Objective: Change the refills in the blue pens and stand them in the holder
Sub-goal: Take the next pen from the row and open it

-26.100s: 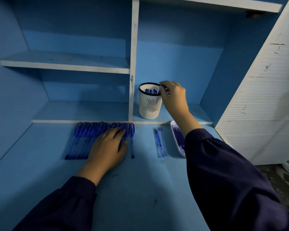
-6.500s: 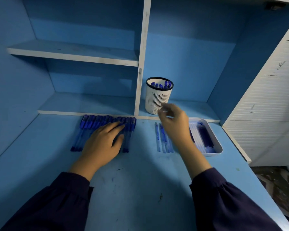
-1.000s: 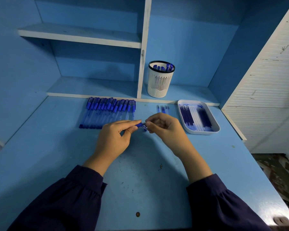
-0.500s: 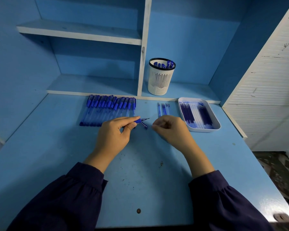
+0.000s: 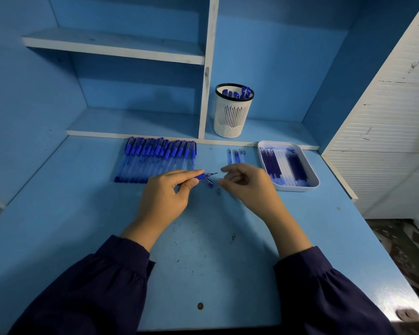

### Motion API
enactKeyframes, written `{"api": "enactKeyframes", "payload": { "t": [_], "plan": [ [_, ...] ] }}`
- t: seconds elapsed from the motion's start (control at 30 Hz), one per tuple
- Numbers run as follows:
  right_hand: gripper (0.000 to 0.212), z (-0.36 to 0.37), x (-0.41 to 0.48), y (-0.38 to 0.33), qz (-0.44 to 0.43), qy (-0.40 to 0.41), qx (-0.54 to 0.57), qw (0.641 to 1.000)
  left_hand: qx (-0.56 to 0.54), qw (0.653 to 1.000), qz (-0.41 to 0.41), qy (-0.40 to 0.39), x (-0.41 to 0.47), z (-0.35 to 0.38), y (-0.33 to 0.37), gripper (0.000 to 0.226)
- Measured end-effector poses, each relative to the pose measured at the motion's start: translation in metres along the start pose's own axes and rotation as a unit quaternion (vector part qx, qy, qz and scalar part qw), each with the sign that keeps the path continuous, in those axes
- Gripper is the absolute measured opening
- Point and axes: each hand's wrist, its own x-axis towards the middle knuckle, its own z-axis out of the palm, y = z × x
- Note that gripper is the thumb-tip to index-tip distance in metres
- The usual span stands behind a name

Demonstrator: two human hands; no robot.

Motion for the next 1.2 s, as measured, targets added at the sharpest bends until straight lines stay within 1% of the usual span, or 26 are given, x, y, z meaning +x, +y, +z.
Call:
{"api": "enactKeyframes", "payload": {
  "t": [0.07, 0.1, 0.23, 0.3, 0.33, 0.43, 0.53, 0.6, 0.7, 0.8, 0.9, 1.0, 1.2],
  "plan": [
    [0.025, 0.000, -0.001, -0.005, -0.020, -0.009, 0.076, 0.997, 0.004, 1.000, 0.010, -0.003, 0.000, 0.000, 0.000, 0.025],
    [0.024, 0.001, -0.002, -0.009, -0.030, -0.017, 0.092, 0.995, 0.008, 1.000, 0.014, -0.005, 0.000, 0.000, 0.000, 0.026],
    [0.008, 0.009, -0.003, -0.013, -0.050, -0.019, 0.080, 0.995, 0.011, 1.000, 0.018, -0.004, 0.000, 0.001, 0.000, 0.026],
    [0.005, 0.007, -0.001, -0.011, -0.044, 0.001, 0.070, 0.997, 0.014, 1.000, 0.014, 0.002, 0.000, 0.001, 0.000, 0.025],
    [0.006, 0.005, 0.000, -0.010, -0.039, 0.012, 0.083, 0.996, 0.017, 1.000, 0.013, 0.007, 0.000, 0.001, 0.000, 0.024],
    [0.015, -0.002, 0.001, -0.011, -0.037, 0.070, 0.163, 0.983, 0.028, 0.999, 0.010, 0.027, 0.000, 0.001, -0.001, 0.023],
    [0.025, -0.004, 0.000, -0.014, -0.066, 0.136, 0.191, 0.970, 0.045, 0.998, 0.012, 0.040, 0.000, 0.003, -0.002, 0.024],
    [0.021, 0.001, -0.002, -0.017, -0.072, 0.150, 0.192, 0.967, 0.043, 0.998, 0.015, 0.044, 0.001, 0.005, 0.000, 0.025],
    [0.012, 0.011, -0.005, -0.022, -0.047, 0.177, 0.218, 0.959, 0.032, 0.998, 0.026, 0.047, 0.002, 0.006, 0.003, 0.025],
    [0.010, 0.013, -0.003, -0.025, -0.028, 0.201, 0.259, 0.944, 0.012, 0.998, 0.035, 0.051, 0.002, 0.007, 0.004, 0.027],
    [0.011, 0.006, 0.001, -0.028, -0.023, 0.222, 0.310, 0.924, -0.008, 0.999, 0.023, 0.044, 0.001, 0.009, 0.002, 0.029],
    [0.013, -0.005, 0.010, -0.028, -0.020, 0.246, 0.335, 0.909, -0.014, 0.999, 0.011, 0.030, 0.001, 0.010, 0.004, 0.027],
    [0.014, -0.021, 0.043, -0.025, -0.027, 0.238, 0.332, 0.912, -0.001, 1.000, 0.012, 0.026, 0.006, 0.017, 0.005, 0.028]
  ]
}}
